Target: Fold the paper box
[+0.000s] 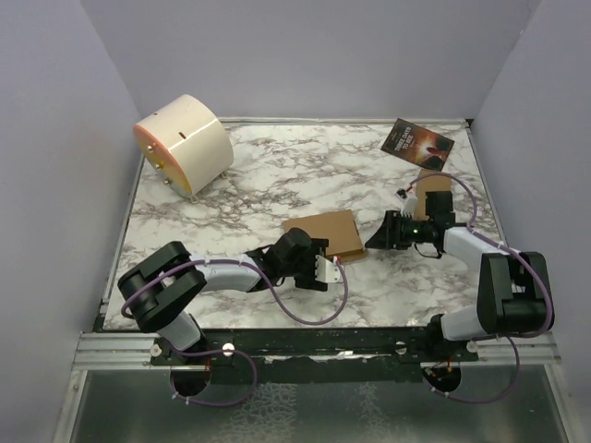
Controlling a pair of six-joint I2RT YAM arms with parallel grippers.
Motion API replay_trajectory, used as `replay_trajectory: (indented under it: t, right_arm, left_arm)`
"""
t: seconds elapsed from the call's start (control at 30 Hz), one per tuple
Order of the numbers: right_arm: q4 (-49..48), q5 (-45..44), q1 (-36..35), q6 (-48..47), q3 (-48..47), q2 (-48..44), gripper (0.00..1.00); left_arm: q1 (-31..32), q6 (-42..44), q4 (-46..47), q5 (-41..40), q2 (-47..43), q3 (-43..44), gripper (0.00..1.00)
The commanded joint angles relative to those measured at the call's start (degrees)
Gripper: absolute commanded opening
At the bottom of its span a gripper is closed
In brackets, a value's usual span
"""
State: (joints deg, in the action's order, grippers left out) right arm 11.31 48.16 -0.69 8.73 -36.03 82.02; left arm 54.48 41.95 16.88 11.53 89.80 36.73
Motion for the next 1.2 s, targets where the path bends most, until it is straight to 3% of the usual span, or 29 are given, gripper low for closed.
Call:
replay_trajectory:
  t: [0.0,0.2,0.4,1.17]
  right_arm:
    - [0.94,-6.92,-5.39,0.12,0.07,-2.33,0.56]
    - [-2.23,-14.08,-6.87,3.66,2.26,-3.51,0.66]
    - [-5.31,-13.76,-6.87,4.98,3.66,-2.17,0.63]
    - [-7.25,-11.59,-6.95,6.06,3.43,-1.10,0.56]
  left_arm:
    - [-0.16,-0.42,2.80,-0.19,1.02,-0.27,0.80]
    - [-0.25,-0.95,2.41,-0.69,1.81,-0.10,0.74]
    - [-0.51,-1.24,0.49,-0.72,3.14,1.39,0.64]
    - [-1.71,-3.64,0.24,0.28,1.86,2.53,0.56]
